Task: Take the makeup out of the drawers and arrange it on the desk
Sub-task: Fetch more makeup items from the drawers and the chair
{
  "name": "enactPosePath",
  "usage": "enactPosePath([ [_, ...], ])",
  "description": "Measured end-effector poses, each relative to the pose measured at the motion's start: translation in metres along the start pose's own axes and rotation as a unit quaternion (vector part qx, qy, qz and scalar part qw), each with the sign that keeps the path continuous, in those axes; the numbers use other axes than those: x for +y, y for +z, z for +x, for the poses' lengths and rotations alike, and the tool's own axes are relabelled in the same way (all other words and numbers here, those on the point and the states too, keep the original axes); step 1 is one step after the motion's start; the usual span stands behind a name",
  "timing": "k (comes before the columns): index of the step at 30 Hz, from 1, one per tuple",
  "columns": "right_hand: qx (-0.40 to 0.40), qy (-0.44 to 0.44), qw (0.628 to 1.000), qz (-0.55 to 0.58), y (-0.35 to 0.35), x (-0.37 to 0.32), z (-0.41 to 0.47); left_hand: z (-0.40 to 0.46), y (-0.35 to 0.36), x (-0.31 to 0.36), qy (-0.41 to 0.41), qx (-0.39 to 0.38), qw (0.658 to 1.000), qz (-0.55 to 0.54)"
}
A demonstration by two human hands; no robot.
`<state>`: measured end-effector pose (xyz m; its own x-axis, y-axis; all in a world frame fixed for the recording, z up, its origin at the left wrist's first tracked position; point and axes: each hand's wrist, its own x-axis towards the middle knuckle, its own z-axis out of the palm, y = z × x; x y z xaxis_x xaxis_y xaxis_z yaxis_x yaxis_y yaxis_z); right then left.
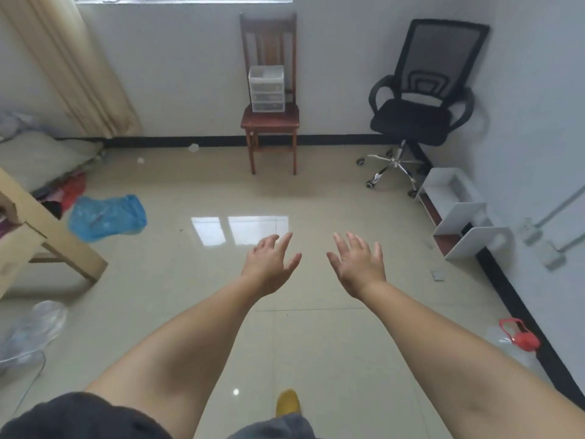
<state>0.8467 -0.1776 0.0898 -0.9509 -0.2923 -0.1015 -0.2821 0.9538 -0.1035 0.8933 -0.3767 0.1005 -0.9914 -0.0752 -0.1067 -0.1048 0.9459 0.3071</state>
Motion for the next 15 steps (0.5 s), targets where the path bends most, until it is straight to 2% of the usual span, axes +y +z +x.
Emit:
enactPosePath([
  [9, -0.028, 0.021, 0.999, -0.002, -0.017, 0.032, 0.159, 0.173, -0.018, -0.002, 0.021, -0.02, 0.999, 0.024],
  [15, -0.031, -0.004, 0.999, -0.012, -0.024, 0.079, 0.293, 0.309, -0.013, 0.011, -0.002, -0.013, 1.0, 0.022],
])
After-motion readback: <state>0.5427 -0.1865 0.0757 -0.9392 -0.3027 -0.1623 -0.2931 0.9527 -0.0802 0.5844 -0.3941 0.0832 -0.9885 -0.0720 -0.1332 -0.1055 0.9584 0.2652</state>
